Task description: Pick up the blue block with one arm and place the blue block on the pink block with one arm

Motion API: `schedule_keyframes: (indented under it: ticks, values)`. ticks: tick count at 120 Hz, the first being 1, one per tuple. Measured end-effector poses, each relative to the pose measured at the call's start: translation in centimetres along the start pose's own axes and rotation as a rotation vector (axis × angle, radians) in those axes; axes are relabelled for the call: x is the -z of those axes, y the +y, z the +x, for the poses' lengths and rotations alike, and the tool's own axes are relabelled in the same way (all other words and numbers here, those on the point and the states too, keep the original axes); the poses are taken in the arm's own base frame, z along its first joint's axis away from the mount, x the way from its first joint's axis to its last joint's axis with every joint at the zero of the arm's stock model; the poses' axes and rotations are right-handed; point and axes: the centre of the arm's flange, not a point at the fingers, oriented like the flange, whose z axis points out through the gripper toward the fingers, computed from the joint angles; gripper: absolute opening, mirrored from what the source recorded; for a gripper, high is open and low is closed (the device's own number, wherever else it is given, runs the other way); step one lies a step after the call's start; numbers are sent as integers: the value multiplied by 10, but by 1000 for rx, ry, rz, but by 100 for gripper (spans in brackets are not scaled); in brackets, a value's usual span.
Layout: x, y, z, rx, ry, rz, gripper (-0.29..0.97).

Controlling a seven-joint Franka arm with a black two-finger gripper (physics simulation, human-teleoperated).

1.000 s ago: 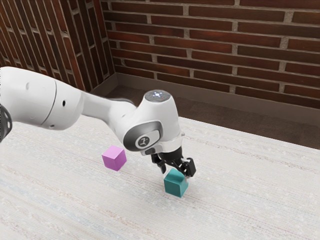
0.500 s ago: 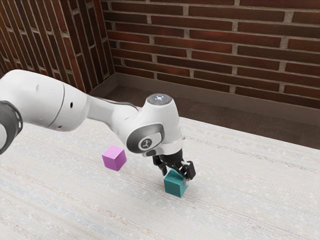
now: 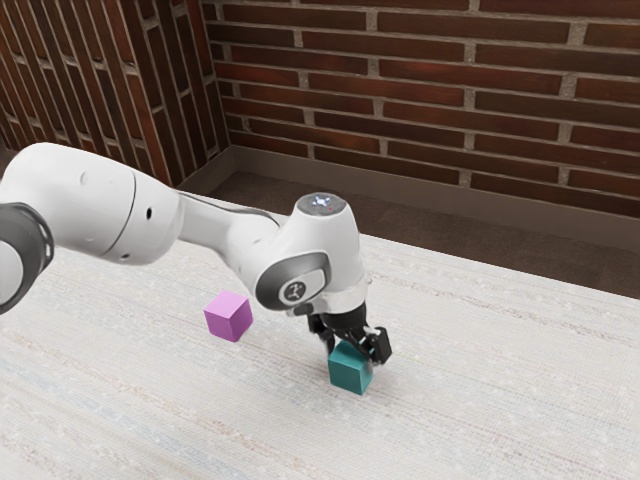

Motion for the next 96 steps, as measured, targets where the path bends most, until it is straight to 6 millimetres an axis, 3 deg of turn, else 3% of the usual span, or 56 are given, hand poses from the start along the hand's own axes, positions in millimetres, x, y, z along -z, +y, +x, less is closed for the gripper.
schedule_keyframes:
  ticks: [96]
  values:
    - [-3,4,-6,3,18,1,68]
